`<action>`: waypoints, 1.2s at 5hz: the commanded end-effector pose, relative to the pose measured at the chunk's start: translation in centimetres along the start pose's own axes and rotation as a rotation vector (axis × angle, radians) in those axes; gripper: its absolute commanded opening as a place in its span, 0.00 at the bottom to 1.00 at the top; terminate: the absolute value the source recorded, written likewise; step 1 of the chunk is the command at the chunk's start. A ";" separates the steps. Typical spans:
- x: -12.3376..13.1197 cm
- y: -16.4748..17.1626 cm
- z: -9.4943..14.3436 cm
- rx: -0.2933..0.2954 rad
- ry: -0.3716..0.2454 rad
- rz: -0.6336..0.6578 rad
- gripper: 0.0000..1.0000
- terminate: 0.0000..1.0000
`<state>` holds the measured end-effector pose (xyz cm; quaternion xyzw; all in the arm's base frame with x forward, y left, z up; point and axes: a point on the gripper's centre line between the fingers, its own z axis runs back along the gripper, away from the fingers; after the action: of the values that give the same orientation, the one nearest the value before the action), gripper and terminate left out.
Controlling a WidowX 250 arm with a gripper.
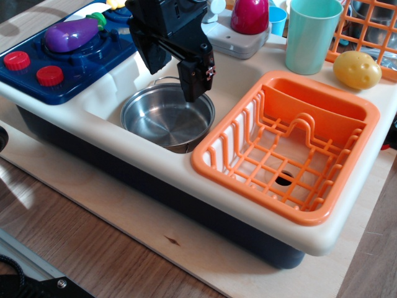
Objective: Put pan from sink into drying rack
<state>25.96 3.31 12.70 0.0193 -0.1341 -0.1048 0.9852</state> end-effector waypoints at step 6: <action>3.9 2.6 -1.1 0.117 0.056 0.722 1.00 0.00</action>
<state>30.32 5.09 10.88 0.0267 -0.0921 0.2644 0.9596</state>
